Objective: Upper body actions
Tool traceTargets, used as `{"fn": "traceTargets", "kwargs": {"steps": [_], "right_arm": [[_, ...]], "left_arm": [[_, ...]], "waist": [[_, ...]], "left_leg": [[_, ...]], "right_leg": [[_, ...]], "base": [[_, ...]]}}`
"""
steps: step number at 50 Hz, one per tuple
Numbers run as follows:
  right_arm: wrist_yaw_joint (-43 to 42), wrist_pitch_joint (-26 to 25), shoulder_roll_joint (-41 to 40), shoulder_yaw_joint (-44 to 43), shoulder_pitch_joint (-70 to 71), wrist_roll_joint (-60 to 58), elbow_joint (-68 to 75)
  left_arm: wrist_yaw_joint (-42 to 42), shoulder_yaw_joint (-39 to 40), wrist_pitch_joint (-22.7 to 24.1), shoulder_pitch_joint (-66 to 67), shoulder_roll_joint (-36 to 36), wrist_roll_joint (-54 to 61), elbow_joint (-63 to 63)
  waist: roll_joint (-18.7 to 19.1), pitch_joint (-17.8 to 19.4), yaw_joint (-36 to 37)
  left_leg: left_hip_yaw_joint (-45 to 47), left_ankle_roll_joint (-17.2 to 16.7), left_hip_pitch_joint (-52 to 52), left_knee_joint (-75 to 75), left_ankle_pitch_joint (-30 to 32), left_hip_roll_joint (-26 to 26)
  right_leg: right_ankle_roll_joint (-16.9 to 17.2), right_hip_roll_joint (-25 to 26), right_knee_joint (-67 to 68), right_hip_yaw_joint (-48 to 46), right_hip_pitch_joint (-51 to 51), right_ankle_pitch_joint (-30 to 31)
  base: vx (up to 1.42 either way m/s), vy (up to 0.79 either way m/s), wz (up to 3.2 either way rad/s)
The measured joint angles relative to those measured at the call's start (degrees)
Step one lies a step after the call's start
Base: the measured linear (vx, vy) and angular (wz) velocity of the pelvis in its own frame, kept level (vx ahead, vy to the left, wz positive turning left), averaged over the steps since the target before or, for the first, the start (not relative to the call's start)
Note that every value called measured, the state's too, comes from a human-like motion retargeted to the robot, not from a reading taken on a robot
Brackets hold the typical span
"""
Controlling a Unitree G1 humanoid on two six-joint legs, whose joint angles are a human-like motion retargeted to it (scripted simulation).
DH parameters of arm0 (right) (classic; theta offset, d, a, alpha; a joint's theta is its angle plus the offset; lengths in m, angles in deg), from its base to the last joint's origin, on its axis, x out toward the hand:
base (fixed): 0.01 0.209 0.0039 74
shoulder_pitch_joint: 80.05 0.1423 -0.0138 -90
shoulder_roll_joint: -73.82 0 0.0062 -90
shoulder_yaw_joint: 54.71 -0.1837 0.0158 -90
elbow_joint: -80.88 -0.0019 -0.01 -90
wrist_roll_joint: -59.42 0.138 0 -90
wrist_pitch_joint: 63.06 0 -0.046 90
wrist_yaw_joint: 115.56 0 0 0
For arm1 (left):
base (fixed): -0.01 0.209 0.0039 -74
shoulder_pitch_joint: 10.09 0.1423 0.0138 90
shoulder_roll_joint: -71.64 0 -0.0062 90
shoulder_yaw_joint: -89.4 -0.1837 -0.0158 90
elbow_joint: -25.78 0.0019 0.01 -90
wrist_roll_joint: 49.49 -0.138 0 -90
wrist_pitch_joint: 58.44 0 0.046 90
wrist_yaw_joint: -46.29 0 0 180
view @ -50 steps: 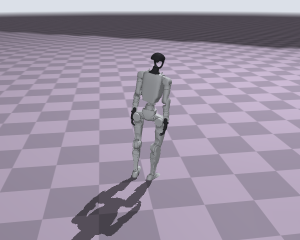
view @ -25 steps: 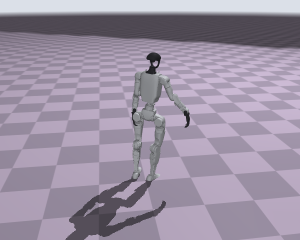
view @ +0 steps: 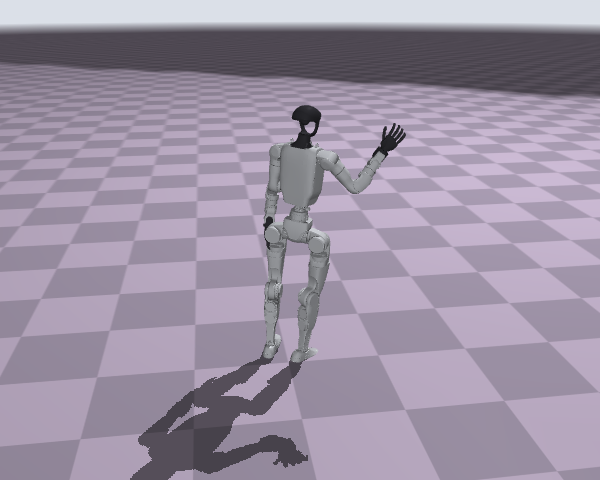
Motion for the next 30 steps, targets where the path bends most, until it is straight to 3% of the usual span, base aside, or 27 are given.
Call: {"fn": "traceTargets", "kwargs": {"steps": [4, 8, 15, 22, 30], "right_arm": [[-10.07, 2.49, 1.94, 0.0, 3.33, -5.36, -5.95], [-13.71, 5.42, 5.37, 0.73, 5.79, -11.44, -12.1], [-25.18, 10.56, 14.52, 3.92, 6.27, -32.94, -20.98], [-19.73, 11.2, 14.75, 6.14, 6.0, -32.65, -22.69], [-13.44, 5.77, 7.26, 3.3, 5.14, -19.17, -15.01]], "left_arm": [[0.26, -0.53, 0.16, 0.15, -0.39, 0.02, 0.08], [0.43, -0.78, -0.02, 0.28, -0.48, -0.66, 0.38], [0.93, -0.84, -0.35, 0.98, -0.25, -0.93, 0.86], [0.96, -0.51, -0.53, 1.33, -0.39, -1.03, 0.68], [0.43, 0.86, -0.23, 1.59, -0.85, -0.1, 0.29]], "waist": [[0.16, -0.36, 0.07], [0.3, -0.58, 0.01], [0.44, -1.24, 0.01], [0.89, -1.1, -0.39], [1.18, -1.66, -0.5]], "left_leg": [[-0.13, -0.07, -0.25, 0.01, 0.08, -0.02], [-0.23, -0.12, -0.35, -0.01, 0.06, -0.07], [-0.24, -0.18, -0.44, -0.05, -0.02, -0.06], [-0.57, -0.11, -0.32, -0.01, -0.01, 0.14], [-1.08, -0.04, -0.8, 0.05, 0.08, -0.06]], "right_leg": [[-0.09, 0.01, -0.08, -0.27, -0.05, -0.12], [-0.16, 0.0, -0.12, -0.34, -0.12, -0.19], [-0.26, 0.08, -0.13, -0.35, -0.2, -0.36], [-0.34, 0.42, -0.13, -0.68, 0.2, -0.58], [-0.33, 0.34, -0.31, -1.2, 0.13, -0.69]], "base": [[0.0, 0.0, 0.0], [0.0, 0.0, 0.0], [0.0, 0.0, 0.0], [0.0, 0.0, 0.0], [0.0, 0.0, 0.0]]}}
